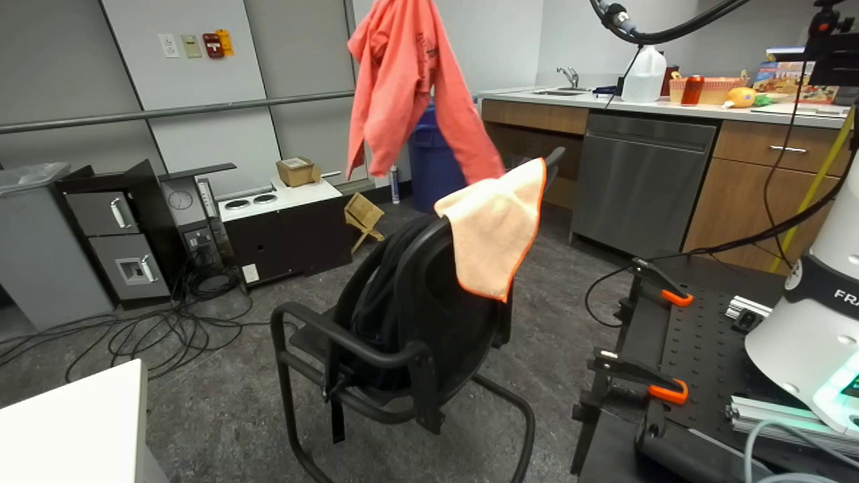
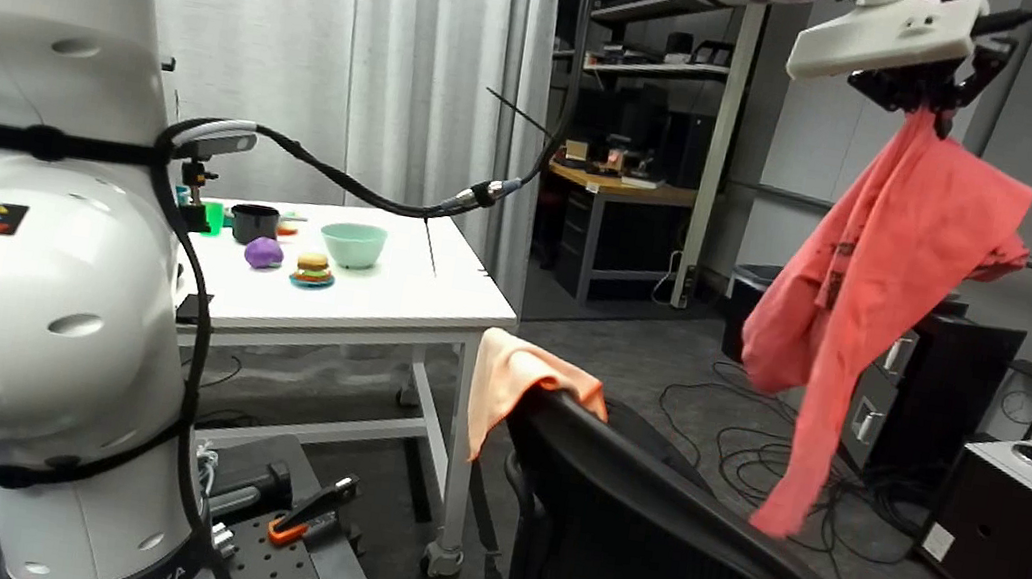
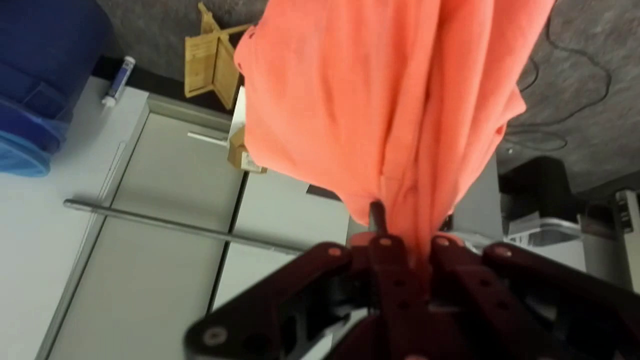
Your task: Pick up the two cloths from the chair back and put them on the sitting base of the chair.
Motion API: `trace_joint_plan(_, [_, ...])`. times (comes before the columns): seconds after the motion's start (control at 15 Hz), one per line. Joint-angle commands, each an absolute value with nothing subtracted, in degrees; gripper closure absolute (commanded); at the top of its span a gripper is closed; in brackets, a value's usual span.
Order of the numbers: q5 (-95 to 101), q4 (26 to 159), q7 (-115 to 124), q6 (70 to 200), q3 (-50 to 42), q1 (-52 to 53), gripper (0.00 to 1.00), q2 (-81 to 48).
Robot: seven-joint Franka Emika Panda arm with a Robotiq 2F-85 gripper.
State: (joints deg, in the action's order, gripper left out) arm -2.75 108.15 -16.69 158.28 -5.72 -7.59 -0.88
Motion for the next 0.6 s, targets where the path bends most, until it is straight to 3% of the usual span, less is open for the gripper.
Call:
trace_joint_plan(0.0, [-1.55, 104.74, -11.13, 167.16, -6.09, -7.29, 0.98, -2.64])
trace_joint_plan(0.2, [-0.42, 103.03, -8.86, 169.64, -6.49, -7.64, 0.98, -4.66])
trace_joint_plan(0.27, [0.44, 102.33, -8.17, 168.65, -6.8, -7.84, 0.68, -5.48])
trace_joint_plan(0.33, [2.42, 101.88, -7.23, 167.68, -7.28, -8.05, 0.66, -6.52])
trace_joint_plan(0.53, [4.5, 100.96, -8.21, 164.52, -8.3, -8.55, 0.44, -8.66])
